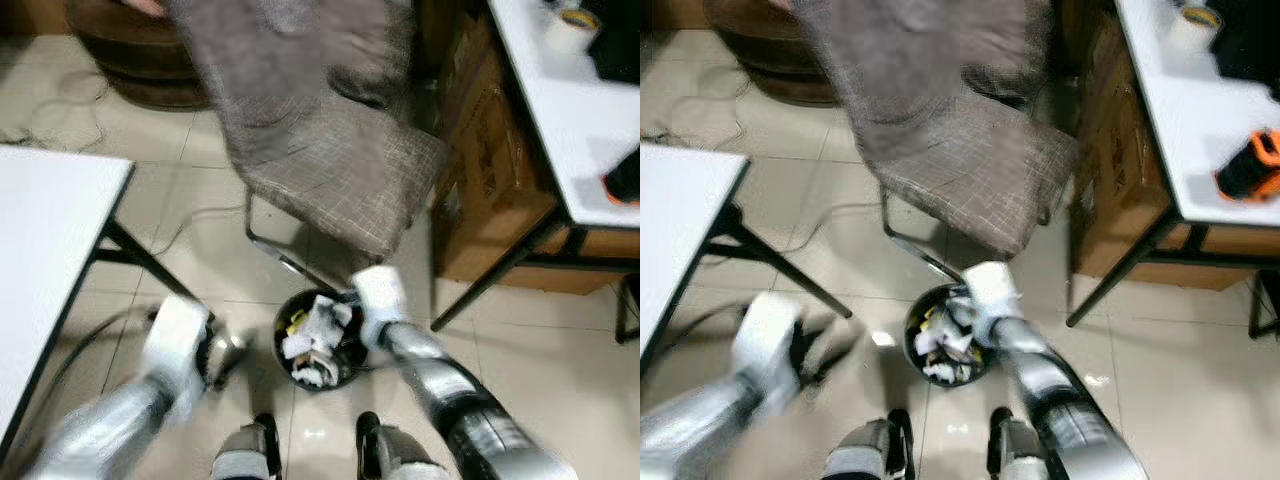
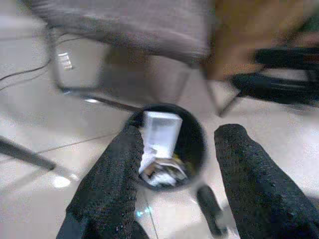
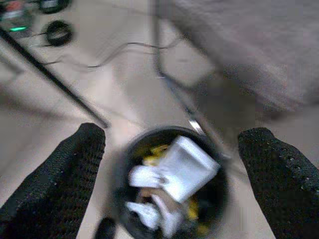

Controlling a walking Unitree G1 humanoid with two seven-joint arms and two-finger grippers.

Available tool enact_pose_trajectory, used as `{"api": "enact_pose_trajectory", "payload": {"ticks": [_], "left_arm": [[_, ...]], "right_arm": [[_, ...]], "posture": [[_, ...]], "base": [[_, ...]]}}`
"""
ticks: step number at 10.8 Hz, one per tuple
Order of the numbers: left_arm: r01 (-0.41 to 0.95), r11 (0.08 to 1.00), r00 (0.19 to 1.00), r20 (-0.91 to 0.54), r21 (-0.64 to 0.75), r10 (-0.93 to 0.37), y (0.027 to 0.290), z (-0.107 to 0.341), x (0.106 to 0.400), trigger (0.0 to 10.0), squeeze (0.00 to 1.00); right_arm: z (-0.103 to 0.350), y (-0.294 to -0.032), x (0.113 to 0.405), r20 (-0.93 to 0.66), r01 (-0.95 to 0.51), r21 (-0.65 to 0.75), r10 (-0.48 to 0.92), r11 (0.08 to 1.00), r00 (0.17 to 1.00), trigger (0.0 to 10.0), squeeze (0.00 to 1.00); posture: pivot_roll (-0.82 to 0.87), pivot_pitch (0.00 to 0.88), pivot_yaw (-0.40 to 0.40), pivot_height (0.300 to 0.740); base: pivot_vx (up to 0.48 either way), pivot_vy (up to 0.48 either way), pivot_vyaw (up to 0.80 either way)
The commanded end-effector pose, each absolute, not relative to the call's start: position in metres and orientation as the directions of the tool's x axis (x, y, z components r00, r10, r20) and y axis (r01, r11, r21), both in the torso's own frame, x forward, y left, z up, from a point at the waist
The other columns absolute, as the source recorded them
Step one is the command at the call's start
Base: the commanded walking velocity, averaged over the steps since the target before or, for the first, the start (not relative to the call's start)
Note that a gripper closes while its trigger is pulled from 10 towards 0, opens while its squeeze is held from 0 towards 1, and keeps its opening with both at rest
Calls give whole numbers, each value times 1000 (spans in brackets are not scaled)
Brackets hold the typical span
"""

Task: Picking trash to rubbish bin

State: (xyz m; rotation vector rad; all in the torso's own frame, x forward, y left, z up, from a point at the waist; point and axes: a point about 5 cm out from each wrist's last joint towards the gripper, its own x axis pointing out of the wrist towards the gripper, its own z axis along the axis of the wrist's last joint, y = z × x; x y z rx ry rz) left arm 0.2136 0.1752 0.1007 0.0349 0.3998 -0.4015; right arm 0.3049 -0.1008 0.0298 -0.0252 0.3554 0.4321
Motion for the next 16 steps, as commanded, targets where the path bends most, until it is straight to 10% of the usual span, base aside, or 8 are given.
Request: {"api": "enact_pose_trajectory", "payload": {"ticks": [1,16], "left_arm": [[374,926,841,-405,-47,-360,169,88,216,10000,0],[329,944,877,-382,32,-292,146,66,249,10000,0]], "right_arm": [[31,-117,297,-343,-360,50,354,932,870,10000,0],[44,-146,245,-348,-142,87,163,986,923,10000,0]], "posture": [[-37,136,-21,740],[-58,60,-29,740]], "base": [[0,0,0],[0,0,0]]}}
